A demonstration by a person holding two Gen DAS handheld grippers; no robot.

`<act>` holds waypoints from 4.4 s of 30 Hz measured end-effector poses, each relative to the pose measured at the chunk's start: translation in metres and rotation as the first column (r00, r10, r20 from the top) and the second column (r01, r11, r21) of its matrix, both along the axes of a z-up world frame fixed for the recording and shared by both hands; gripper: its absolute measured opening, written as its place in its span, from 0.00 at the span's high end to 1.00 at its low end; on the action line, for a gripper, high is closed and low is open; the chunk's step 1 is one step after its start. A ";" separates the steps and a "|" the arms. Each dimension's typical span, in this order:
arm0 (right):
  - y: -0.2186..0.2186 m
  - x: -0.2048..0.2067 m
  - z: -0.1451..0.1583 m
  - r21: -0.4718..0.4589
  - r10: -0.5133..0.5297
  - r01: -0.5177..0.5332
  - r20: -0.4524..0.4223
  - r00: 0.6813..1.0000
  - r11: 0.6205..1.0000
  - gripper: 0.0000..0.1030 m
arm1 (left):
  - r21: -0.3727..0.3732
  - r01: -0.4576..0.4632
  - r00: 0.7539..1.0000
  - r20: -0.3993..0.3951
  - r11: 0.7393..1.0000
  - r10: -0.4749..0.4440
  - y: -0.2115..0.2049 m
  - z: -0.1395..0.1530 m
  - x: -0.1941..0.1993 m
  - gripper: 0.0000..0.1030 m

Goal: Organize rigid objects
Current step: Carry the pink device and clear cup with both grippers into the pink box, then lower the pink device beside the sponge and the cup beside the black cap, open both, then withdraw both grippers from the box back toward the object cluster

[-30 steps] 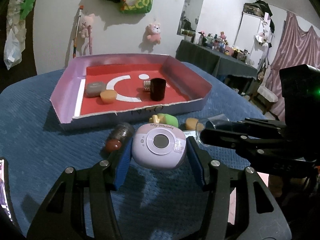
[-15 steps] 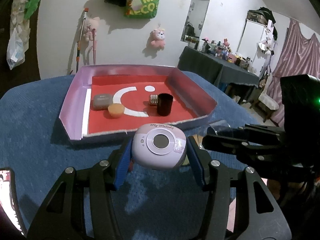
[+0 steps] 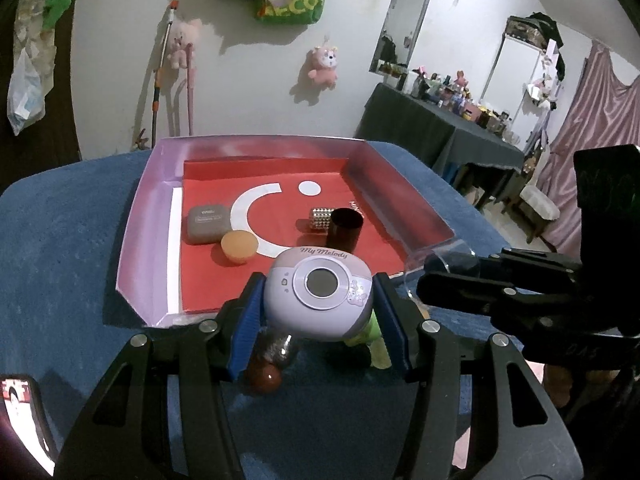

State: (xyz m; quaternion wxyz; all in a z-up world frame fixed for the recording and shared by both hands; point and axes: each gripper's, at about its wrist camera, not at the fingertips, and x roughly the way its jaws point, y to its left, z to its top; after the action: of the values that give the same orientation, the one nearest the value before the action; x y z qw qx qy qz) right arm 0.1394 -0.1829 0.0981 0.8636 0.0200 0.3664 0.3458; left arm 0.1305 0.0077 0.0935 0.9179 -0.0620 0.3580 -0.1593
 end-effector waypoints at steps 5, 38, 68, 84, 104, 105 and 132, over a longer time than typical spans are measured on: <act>0.001 0.017 -0.003 -0.005 -0.006 0.006 -0.028 1.000 1.000 0.71 | -0.003 0.002 1.000 -0.018 1.000 -0.002 0.002 -0.002 0.014 0.50; 0.017 0.090 -0.055 -0.077 -0.060 0.047 -0.167 0.984 0.996 0.71 | -0.001 -0.023 0.972 -0.233 1.000 0.022 0.012 -0.061 0.090 0.50; 0.016 0.126 -0.077 -0.132 -0.187 0.172 -0.118 0.975 0.976 0.75 | 0.000 -0.103 0.969 -0.227 0.995 0.100 0.018 -0.073 0.124 0.50; 0.013 0.129 -0.081 -0.115 -0.183 0.167 -0.144 0.973 0.979 0.76 | -0.011 -0.104 0.968 -0.232 0.994 0.099 0.017 -0.074 0.124 0.50; 0.013 0.126 -0.080 -0.119 -0.184 0.168 -0.144 0.972 0.979 0.70 | -0.012 -0.111 0.964 -0.244 0.994 0.105 0.020 -0.074 0.124 0.48; 0.013 0.126 -0.079 -0.116 -0.183 0.167 -0.144 0.972 0.979 0.66 | -0.012 -0.112 0.964 -0.244 0.994 0.106 0.020 -0.073 0.124 0.48; -0.004 0.085 -0.045 -0.028 -0.154 0.152 -0.087 0.984 0.988 0.26 | 0.022 -0.130 0.977 -0.167 0.991 0.132 0.017 -0.048 0.089 0.14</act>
State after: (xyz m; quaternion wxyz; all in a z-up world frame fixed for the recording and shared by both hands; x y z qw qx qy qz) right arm 0.2239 -0.1871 0.0527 0.8706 0.0541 0.4055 0.2733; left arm 0.2197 0.0249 0.0458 0.8932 -0.0938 0.4303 -0.0906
